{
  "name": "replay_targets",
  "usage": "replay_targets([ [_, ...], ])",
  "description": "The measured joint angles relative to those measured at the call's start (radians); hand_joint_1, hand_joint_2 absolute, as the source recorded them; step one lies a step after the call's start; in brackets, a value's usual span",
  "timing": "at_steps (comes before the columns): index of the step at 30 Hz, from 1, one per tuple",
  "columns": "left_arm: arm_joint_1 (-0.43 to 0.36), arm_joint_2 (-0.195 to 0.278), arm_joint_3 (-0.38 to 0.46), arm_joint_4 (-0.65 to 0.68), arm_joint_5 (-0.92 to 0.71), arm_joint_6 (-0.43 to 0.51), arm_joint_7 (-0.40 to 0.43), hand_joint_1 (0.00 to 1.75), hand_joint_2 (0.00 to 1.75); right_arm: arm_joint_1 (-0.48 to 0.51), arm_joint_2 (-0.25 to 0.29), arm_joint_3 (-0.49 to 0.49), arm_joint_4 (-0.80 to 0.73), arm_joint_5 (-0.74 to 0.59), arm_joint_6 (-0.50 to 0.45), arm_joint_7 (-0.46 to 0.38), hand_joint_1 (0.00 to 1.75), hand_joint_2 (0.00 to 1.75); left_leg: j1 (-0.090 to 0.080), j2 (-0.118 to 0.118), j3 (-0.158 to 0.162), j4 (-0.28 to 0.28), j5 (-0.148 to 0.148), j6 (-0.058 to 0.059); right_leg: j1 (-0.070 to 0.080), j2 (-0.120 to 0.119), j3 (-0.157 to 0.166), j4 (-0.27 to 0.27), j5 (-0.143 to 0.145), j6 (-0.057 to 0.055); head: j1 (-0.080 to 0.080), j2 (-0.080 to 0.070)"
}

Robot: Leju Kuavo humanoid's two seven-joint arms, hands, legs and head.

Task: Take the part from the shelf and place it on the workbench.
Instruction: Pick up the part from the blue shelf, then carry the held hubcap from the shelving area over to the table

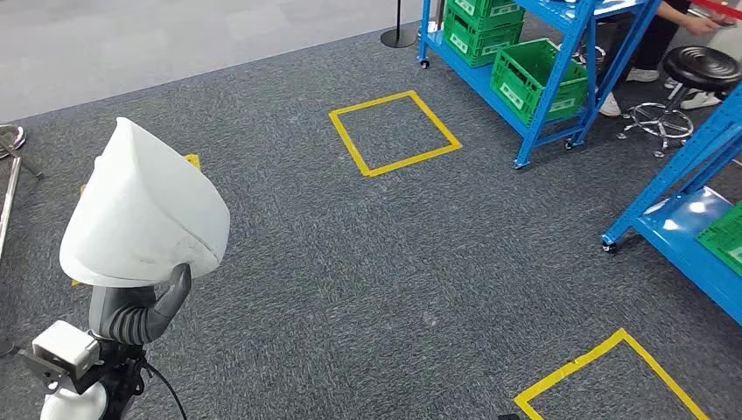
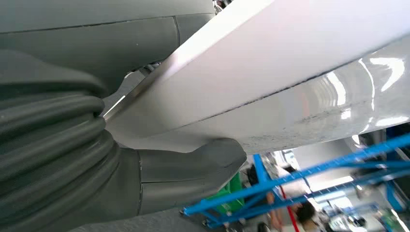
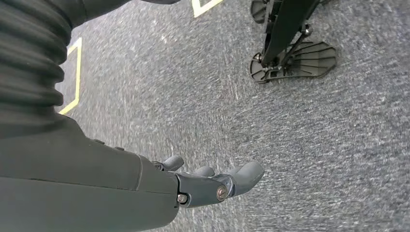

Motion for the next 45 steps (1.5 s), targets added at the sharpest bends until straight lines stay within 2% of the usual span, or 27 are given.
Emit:
replay_targets([
  [2,0.000,0.000,0.000,0.001,0.000,0.002,-0.003,1.75,1.75,-0.001,0.000,0.000,0.000,0.002,0.001,-0.002,0.00,1.75,0.000,0.013,0.045,-0.079,0.038,0.002,0.000,-0.011,0.002,0.000,-0.002,0.002,0.000,0.000],
  [4,0.001,0.001,-0.001,0.003,-0.001,0.007,-0.010,1.75,1.75,-0.001,0.000,0.000,0.000,0.006,0.002,-0.005,0.00,1.75,-0.005,0.054,0.117,-0.210,0.083,0.010,0.003,-0.031,0.007,0.002,-0.007,0.010,0.001,0.000],
  [5,0.002,0.001,-0.001,0.002,-0.002,0.010,-0.013,1.75,1.75,0.000,0.000,0.000,0.000,0.008,0.003,-0.005,0.00,1.75,-0.008,0.067,0.137,-0.247,0.092,0.017,0.005,-0.039,0.009,0.003,-0.009,0.014,0.001,0.000],
  [6,0.006,0.002,-0.001,0.002,-0.002,0.011,-0.015,1.75,1.75,-0.001,-0.001,0.000,0.000,0.010,0.003,-0.005,0.00,1.75,-0.011,0.071,0.144,-0.262,0.092,0.023,0.007,-0.047,0.010,0.003,-0.010,0.019,0.001,0.000],
  [8,0.014,0.004,0.000,0.000,-0.002,0.014,-0.017,1.75,1.75,-0.002,-0.001,0.000,0.000,0.012,0.004,-0.005,0.00,1.75,-0.012,0.047,0.142,-0.265,0.097,0.036,0.007,-0.063,0.013,0.003,-0.013,0.030,0.001,0.000],
  [10,0.019,0.006,0.000,-0.003,-0.002,0.016,-0.020,1.75,1.75,-0.004,-0.001,0.000,0.000,0.014,0.005,-0.005,0.00,1.75,-0.008,0.026,0.144,-0.271,0.102,0.049,0.003,-0.036,0.004,0.031,-0.035,0.042,0.003,0.000],
  [11,0.021,0.006,0.000,-0.004,-0.002,0.016,-0.021,1.75,1.75,-0.005,-0.001,0.000,0.000,0.015,0.006,-0.005,0.00,1.75,-0.006,0.017,0.145,-0.274,0.105,0.054,0.001,-0.009,-0.015,0.072,-0.059,0.047,0.004,0.000],
  [13,0.024,0.006,0.000,-0.005,-0.002,0.017,-0.021,1.75,1.75,-0.003,-0.001,0.000,0.000,0.016,0.007,-0.004,0.00,1.75,-0.005,-0.005,0.143,-0.274,0.106,0.059,-0.001,0.039,-0.080,0.207,-0.119,0.051,0.006,0.000],
  [14,0.027,0.006,0.000,-0.004,-0.002,0.017,-0.021,1.75,1.75,-0.001,-0.001,0.000,0.000,0.016,0.007,-0.004,0.00,1.75,-0.006,-0.017,0.141,-0.273,0.106,0.060,-0.001,0.048,-0.110,0.263,-0.136,0.051,0.007,0.000],
  [15,0.030,0.006,0.000,-0.004,-0.002,0.017,-0.021,1.75,1.75,0.000,-0.001,0.000,0.000,0.017,0.007,-0.004,0.00,1.75,-0.006,-0.031,0.141,-0.271,0.106,0.061,-0.001,0.052,-0.127,0.289,-0.134,0.050,0.007,0.000],
  [16,0.032,0.006,0.000,-0.004,-0.002,0.017,-0.021,1.75,1.75,0.001,-0.001,0.000,0.000,0.017,0.007,-0.004,0.00,1.75,-0.006,-0.044,0.140,-0.269,0.106,0.061,-0.001,0.054,-0.122,0.272,-0.113,0.049,0.007,0.000],
  [17,0.032,0.006,0.000,-0.004,-0.002,0.017,-0.021,1.75,1.75,0.001,-0.002,0.000,0.000,0.017,0.007,-0.004,0.00,1.75,-0.006,-0.057,0.140,-0.266,0.106,0.059,-0.001,0.061,-0.098,0.217,-0.077,0.046,0.007,0.000],
  [19,0.032,0.006,0.000,-0.004,-0.002,0.017,-0.021,1.75,1.75,-0.001,-0.002,0.000,0.000,0.017,0.007,-0.004,0.00,1.75,-0.005,-0.080,0.138,-0.261,0.105,0.054,-0.001,0.094,-0.036,0.078,-0.018,0.040,0.007,0.000],
  [21,0.033,0.006,0.000,-0.005,-0.002,0.017,-0.022,1.75,1.75,-0.002,-0.003,0.000,0.000,0.017,0.007,-0.004,0.00,1.75,-0.005,-0.098,0.133,-0.260,0.106,0.042,0.001,0.112,-0.007,0.013,-0.003,0.036,0.007,0.000],
  [23,0.034,0.006,0.000,-0.006,-0.002,0.017,-0.022,1.75,1.75,-0.004,-0.003,0.000,0.000,0.018,0.007,-0.004,0.00,1.75,-0.004,-0.114,0.128,-0.264,0.111,0.029,0.004,0.095,-0.004,0.007,0.001,0.026,0.007,0.000],
  [25,0.036,0.007,0.000,-0.008,-0.002,0.017,-0.023,1.75,1.75,-0.004,-0.003,0.000,0.000,0.018,0.007,-0.004,0.00,1.75,-0.005,-0.083,0.116,-0.248,0.098,0.019,0.002,0.075,0.001,-0.002,0.008,0.012,0.005,0.000],
  [27,0.035,0.008,0.001,-0.008,-0.002,0.017,-0.023,1.75,1.75,-0.002,-0.003,0.000,0.000,0.018,0.007,-0.004,0.00,1.75,-0.005,-0.027,0.076,-0.163,0.045,0.011,0.001,0.053,0.003,-0.008,0.012,0.001,0.002,0.000],
  [29,0.036,0.008,0.001,-0.007,-0.002,0.017,-0.023,1.75,1.75,0.001,-0.003,0.000,0.000,0.018,0.007,-0.004,0.00,1.75,-0.001,-0.007,0.019,-0.044,-0.008,0.002,0.002,0.030,0.002,-0.008,0.010,-0.002,0.001,0.000],
  [30,0.037,0.008,0.001,-0.005,-0.002,0.017,-0.023,1.75,1.75,0.001,-0.004,0.000,0.000,0.018,0.007,-0.004,0.00,1.75,0.001,-0.005,0.003,-0.012,-0.014,-0.002,0.002,0.018,0.002,-0.008,0.010,-0.002,0.001,0.000],
  [31,0.038,0.008,0.001,-0.004,-0.002,0.017,-0.023,1.75,1.75,0.001,-0.004,0.000,0.000,0.018,0.007,-0.004,0.00,1.75,0.003,-0.002,0.004,-0.013,-0.002,-0.004,0.002,0.006,0.002,-0.008,0.009,-0.001,0.001,0.000],
  [33,0.038,0.009,0.001,-0.003,-0.002,0.017,-0.023,1.75,1.75,-0.001,-0.004,0.000,0.000,0.019,0.008,-0.004,0.00,1.75,0.005,0.020,0.058,-0.115,0.058,-0.006,0.001,-0.017,0.005,-0.005,0.005,0.004,0.001,0.000],
  [35,0.039,0.009,0.001,-0.005,-0.002,0.018,-0.023,1.75,1.75,-0.001,-0.004,0.000,0.000,0.022,0.010,-0.004,0.00,1.75,0.002,0.060,0.117,-0.226,0.098,0.003,0.005,-0.036,0.008,0.000,-0.003,0.014,0.002,0.000],
  [36,0.040,0.010,0.001,-0.007,-0.002,0.019,-0.024,1.75,1.75,-0.001,-0.004,0.000,0.000,0.024,0.010,-0.004,0.00,1.75,0.000,0.069,0.131,-0.253,0.104,0.010,0.007,-0.044,0.010,0.002,-0.006,0.020,0.002,0.000],
  [39,0.052,0.017,0.004,-0.016,-0.003,0.027,-0.028,1.75,1.75,-0.004,-0.004,0.000,0.000,0.032,0.012,-0.004,0.00,1.75,-0.002,0.044,0.132,-0.262,0.107,0.033,0.005,-0.065,0.018,0.002,-0.013,0.039,0.003,0.000],
  [41,0.061,0.023,0.009,-0.026,-0.003,0.031,-0.032,1.75,1.75,-0.006,-0.004,0.000,0.000,0.036,0.015,-0.005,0.00,1.75,0.002,0.023,0.134,-0.267,0.113,0.044,0.001,-0.029,0.003,0.042,-0.042,0.051,0.005,0.000],
  [43,0.065,0.025,0.013,-0.034,-0.003,0.032,-0.031,1.75,1.75,-0.004,-0.003,0.001,0.000,0.037,0.016,-0.004,0.00,1.75,0.003,0.003,0.131,-0.268,0.116,0.052,-0.002,0.026,-0.051,0.156,-0.100,0.057,0.008,0.000],
  [45,0.067,0.023,0.012,-0.035,-0.003,0.030,-0.021,1.75,1.75,-0.001,-0.002,0.001,0.000,0.032,0.016,0.001,0.00,1.75,0.002,-0.022,0.127,-0.266,0.117,0.056,-0.001,0.048,-0.110,0.266,-0.133,0.057,0.009,0.000],
])
